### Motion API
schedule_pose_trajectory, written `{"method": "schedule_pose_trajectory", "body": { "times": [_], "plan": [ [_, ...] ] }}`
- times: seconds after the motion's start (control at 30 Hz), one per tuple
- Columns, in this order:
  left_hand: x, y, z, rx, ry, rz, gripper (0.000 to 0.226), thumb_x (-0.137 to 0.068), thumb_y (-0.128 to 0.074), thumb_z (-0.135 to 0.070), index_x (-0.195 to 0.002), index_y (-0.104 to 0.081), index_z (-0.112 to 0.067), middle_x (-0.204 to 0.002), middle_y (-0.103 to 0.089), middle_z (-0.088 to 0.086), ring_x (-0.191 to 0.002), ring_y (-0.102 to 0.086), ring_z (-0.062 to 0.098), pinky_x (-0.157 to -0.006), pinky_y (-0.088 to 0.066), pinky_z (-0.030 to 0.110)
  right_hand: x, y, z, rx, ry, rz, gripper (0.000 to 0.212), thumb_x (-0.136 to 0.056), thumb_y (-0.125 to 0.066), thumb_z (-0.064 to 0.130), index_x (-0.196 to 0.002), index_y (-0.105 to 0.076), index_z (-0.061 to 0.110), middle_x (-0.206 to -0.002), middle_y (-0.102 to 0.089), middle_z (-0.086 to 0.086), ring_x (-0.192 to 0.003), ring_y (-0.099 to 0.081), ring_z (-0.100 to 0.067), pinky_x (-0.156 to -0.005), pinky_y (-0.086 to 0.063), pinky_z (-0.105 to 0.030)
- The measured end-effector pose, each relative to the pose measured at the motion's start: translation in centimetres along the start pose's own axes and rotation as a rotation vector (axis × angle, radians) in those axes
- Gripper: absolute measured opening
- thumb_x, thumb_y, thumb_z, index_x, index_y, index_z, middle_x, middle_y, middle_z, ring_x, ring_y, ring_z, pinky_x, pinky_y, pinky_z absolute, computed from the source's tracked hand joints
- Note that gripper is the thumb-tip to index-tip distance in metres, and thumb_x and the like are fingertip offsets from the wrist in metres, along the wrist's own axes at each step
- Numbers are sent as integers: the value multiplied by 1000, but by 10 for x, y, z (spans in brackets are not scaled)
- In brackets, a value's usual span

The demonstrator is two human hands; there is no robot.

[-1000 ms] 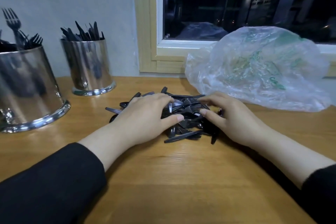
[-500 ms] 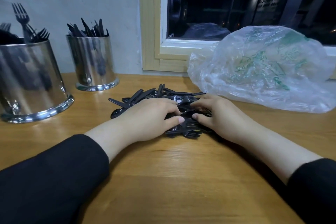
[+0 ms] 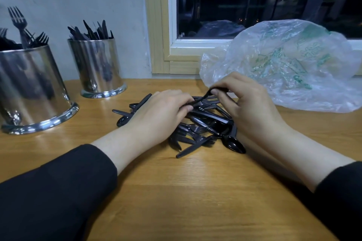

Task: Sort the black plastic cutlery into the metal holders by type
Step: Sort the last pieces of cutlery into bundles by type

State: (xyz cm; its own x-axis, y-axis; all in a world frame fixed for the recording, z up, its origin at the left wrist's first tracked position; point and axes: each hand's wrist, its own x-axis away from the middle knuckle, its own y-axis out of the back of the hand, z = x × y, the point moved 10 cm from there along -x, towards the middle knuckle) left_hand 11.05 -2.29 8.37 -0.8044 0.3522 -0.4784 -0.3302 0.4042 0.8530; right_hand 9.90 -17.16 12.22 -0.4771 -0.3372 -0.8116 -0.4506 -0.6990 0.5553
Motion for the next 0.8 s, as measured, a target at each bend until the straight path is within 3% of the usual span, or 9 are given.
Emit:
{"method": "schedule_pose_trajectory", "body": {
  "times": [0.13,0.2,0.27,0.33,0.4,0.53,0.67,0.8],
  "plan": [
    [0,15,13,86,90,-111,15,-106,-50,-24,-103,-64,-21,-88,-64,-8,-85,-58,14,-72,-43,31,1,2,-14,-68,-157,16,26,-99,-61,31,-121,-68,19,-102,-66,8,-94,-59,-7,-83,-41,-12],
    [2,23,23,125,157,-160,15,-107,-48,-25,-104,-62,-20,-85,-63,-7,-81,-56,13,-66,-41,26,4,-2,-26,-47,-219,99,23,-97,-60,38,-116,-67,26,-97,-64,15,-91,-58,-2,-78,-41,-12],
    [3,28,31,136,204,-185,17,-108,-45,-25,-106,-61,-19,-79,-59,-6,-74,-53,9,-58,-35,17,10,-20,-30,-44,-222,306,16,-94,-62,43,-103,-70,32,-91,-64,19,-89,-58,2,-74,-41,-18],
    [3,28,33,138,225,-181,19,-109,-43,-26,-107,-61,-19,-77,-55,-8,-71,-50,3,-58,-35,13,21,-41,-21,-30,-161,536,22,-91,-62,50,-104,-70,34,-97,-63,22,-95,-57,4,-80,-42,-19],
    [4,27,32,137,225,-177,21,-109,-43,-29,-107,-62,-21,-77,-56,-11,-72,-50,0,-60,-35,10,27,-52,-13,5,-105,624,32,-90,-60,55,-113,-70,34,-105,-62,22,-102,-55,3,-88,-44,-20],
    [5,29,27,139,205,-189,22,-108,-45,-32,-103,-64,-22,-73,-56,-12,-70,-51,-1,-60,-35,8,26,-58,-8,102,-76,641,35,-91,-59,57,-117,-68,35,-100,-60,18,-96,-53,-3,-88,-46,-30],
    [5,28,25,135,200,-170,21,-108,-46,-31,-103,-64,-22,-75,-56,-14,-71,-51,-3,-61,-35,6,31,-65,-7,124,-65,646,25,-94,-63,45,-116,-68,35,-99,-59,18,-93,-53,-4,-90,-46,-36],
    [6,30,26,153,210,-187,22,-108,-46,-30,-105,-67,-22,-79,-59,-16,-75,-53,-3,-63,-35,5,30,-64,-13,88,-122,607,26,-93,-69,29,-119,-68,32,-104,-63,14,-94,-56,-6,-81,-42,-20]
  ]
}}
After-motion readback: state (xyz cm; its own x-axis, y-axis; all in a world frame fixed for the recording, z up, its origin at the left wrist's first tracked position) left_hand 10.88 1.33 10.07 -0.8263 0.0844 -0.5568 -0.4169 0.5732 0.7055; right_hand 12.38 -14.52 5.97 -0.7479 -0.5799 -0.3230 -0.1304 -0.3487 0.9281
